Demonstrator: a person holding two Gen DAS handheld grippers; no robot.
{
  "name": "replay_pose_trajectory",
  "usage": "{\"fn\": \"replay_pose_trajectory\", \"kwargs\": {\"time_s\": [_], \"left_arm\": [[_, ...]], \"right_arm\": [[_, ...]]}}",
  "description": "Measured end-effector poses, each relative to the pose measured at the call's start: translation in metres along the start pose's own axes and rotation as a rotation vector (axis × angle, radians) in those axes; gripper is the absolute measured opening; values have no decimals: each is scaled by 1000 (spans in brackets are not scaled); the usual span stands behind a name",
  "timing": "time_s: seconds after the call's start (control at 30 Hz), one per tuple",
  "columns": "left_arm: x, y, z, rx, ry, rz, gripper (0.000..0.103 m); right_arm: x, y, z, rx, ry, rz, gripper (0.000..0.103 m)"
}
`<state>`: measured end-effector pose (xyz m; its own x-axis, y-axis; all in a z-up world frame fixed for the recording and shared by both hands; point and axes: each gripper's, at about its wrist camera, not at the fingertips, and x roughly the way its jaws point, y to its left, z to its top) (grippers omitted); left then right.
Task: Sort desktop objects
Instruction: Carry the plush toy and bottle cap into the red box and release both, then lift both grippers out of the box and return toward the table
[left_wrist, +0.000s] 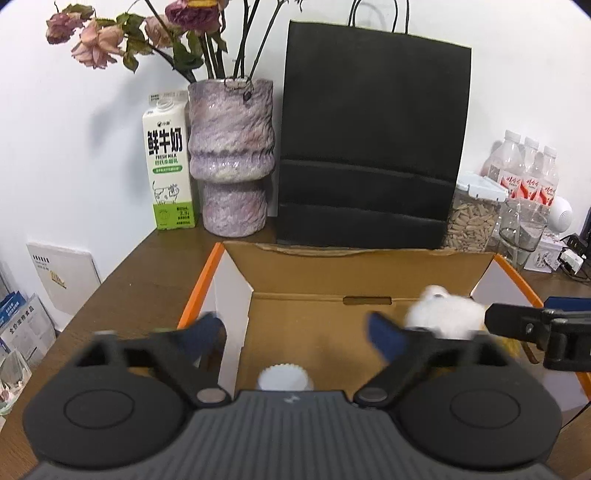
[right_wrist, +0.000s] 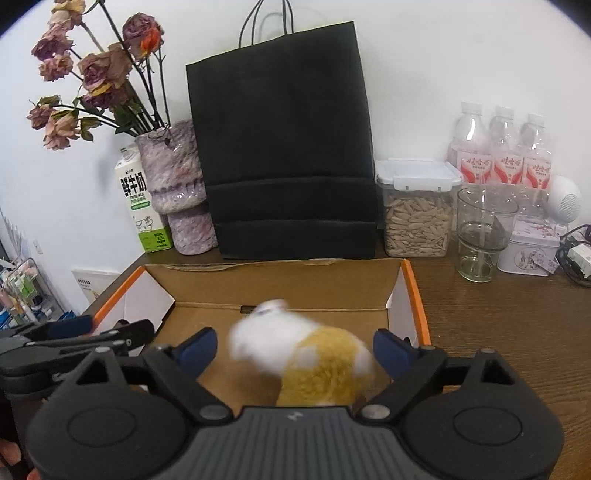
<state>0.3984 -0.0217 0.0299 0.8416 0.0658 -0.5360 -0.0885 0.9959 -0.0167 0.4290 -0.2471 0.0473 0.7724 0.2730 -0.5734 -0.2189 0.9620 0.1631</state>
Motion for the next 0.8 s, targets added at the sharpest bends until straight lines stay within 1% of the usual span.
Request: {"fn": "replay_pose_trajectory", "kwargs": {"time_s": [0.07, 0.2, 0.4, 0.53, 0.67, 0.8], "left_arm": [[-4, -1, 1, 2, -17, 2, 103], [-9, 0, 4, -8, -34, 10, 103], [-11, 1, 5, -12, -40, 12, 103], [-14, 2, 6, -11, -48, 12, 103], [-25, 4, 9, -14, -75, 3, 103], [-53, 6, 14, -22, -146, -17, 103]], "right_arm": [[0, 0, 0, 0, 7, -11, 103], [-2, 2, -1, -17, 4, -20, 103], [-3, 4, 0, -22, 6, -26, 103], [-8, 4, 1, -19, -8, -24, 103], [-26, 7, 6, -23, -56, -19, 103], [-57, 13, 10, -38, -141, -5, 103]]}}
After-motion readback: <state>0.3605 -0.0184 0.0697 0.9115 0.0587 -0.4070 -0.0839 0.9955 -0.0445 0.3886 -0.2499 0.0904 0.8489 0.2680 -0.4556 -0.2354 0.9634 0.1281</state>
